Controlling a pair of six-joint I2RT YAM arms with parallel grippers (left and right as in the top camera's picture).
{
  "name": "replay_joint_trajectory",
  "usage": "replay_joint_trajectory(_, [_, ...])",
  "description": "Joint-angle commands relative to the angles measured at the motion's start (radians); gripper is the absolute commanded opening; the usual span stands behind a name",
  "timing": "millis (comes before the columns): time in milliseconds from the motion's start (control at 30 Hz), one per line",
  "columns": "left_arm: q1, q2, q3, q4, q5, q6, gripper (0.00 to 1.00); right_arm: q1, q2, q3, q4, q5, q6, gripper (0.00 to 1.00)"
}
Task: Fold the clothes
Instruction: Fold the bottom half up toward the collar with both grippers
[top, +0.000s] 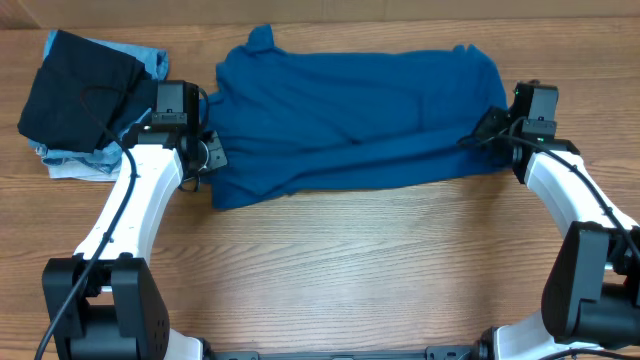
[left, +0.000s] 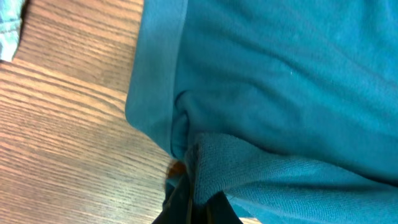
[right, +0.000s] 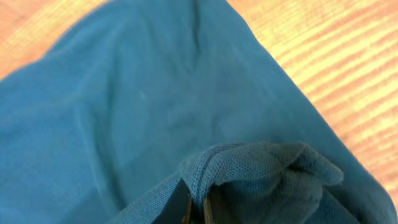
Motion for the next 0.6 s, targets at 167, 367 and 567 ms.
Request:
replay_joint_trajectory(167, [0.011, 0.004, 0.021, 0.046, -0.072, -0.021, 0.04, 0.011, 0.045, 0.027, 0.066, -0.016, -0.042, 0.04])
replay_joint_trajectory(367, [0.011, 0.004, 0.021, 0.104, -0.069, -0.013, 0.04, 0.011, 0.101, 0.027, 0.099, -0.028, -0.042, 0.04])
replay_joint_trajectory(567, [0.01, 0.005, 0.021, 0.153, -0.07, 0.057, 0.63, 0.011, 0.101, 0.027, 0.121, -0.051, -0.042, 0.34])
